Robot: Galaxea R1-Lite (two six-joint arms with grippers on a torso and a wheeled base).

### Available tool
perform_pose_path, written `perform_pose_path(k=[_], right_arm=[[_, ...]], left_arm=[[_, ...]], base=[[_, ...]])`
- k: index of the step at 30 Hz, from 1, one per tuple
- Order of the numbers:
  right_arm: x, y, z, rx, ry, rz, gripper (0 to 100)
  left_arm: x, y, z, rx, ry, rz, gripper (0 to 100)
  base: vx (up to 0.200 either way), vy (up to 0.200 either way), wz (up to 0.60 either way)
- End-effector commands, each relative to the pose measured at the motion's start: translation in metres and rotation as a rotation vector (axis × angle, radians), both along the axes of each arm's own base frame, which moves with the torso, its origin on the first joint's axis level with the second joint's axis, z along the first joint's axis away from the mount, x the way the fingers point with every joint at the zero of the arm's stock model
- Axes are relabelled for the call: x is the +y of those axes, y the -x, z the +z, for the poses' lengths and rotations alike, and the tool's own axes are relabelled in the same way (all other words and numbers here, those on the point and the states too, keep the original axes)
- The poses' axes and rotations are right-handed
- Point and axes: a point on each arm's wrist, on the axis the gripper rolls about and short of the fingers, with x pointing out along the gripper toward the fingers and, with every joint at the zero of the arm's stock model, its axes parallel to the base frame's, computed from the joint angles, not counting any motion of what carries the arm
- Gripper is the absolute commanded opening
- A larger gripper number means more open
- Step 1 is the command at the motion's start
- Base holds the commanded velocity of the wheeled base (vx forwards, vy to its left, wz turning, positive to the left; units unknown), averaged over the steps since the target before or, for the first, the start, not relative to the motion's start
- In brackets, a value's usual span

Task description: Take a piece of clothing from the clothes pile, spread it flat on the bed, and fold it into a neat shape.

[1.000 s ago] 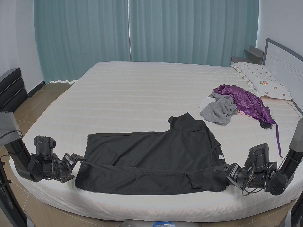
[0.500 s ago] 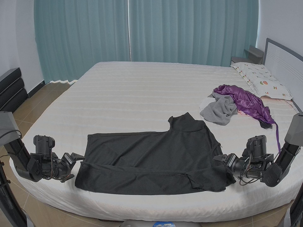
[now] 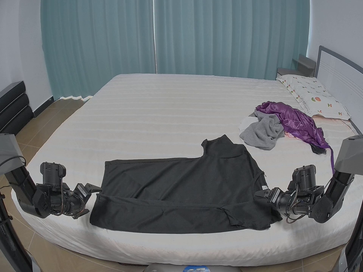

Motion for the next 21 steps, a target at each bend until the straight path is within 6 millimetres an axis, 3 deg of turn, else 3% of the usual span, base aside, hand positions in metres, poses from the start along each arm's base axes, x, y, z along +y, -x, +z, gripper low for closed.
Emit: perform_pose_path(k=[1,4,5,14,21], right_arm=[[0.000,0.000,-0.005,0.018,-0.003,0.005,100],[0.000,-0.002,-0.010,0.030,-0.005,0.001,100],[-0.001,-0.005,-0.013,0.031,-0.004,-0.005,0],[-0.016,-0.012,-0.011,0.002,-0.010,-0.059,0],[-0.016,-0.012,-0.008,-0.015,-0.021,-0.065,0]], left_arm=[[0.000,0.000,0.000,-0.001,0.000,0.000,100],[0.000,0.000,0.000,0.001,0.000,0.000,100],[0.000,0.000,0.000,0.002,0.000,0.000,100],[0.000,0.000,-0.001,0.004,0.001,0.000,100],[0.000,0.000,-0.002,0.007,0.001,0.000,100]], base=[[0.000,0.000,0.00],[0.000,0.000,0.00],[0.000,0.000,0.00],[0.000,0.000,0.00],[0.000,0.000,0.00]])
